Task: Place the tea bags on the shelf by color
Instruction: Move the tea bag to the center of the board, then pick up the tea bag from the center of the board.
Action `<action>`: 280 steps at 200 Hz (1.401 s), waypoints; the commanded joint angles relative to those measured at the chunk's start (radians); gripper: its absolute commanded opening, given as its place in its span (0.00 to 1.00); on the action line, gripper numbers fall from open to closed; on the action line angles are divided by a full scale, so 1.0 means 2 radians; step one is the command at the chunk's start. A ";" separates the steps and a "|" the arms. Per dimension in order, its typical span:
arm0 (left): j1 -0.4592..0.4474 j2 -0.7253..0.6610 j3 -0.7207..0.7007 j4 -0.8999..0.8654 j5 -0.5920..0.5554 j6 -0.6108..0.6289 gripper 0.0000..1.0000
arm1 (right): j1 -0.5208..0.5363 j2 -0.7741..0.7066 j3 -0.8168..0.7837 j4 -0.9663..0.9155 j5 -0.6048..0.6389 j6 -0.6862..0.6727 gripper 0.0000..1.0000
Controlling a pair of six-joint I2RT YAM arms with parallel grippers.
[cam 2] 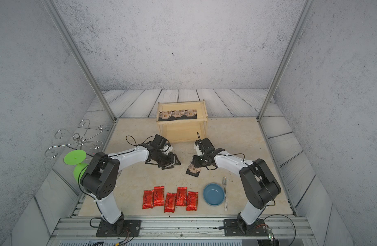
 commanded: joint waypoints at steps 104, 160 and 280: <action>-0.025 0.050 0.038 -0.004 0.022 0.003 0.59 | -0.040 0.013 -0.072 0.057 -0.061 0.028 0.06; -0.032 0.074 0.050 -0.004 0.030 0.004 0.57 | -0.048 0.034 -0.079 0.071 -0.061 0.029 0.05; -0.052 0.139 0.087 0.019 0.056 -0.013 0.43 | -0.056 0.063 -0.091 0.097 -0.077 0.033 0.03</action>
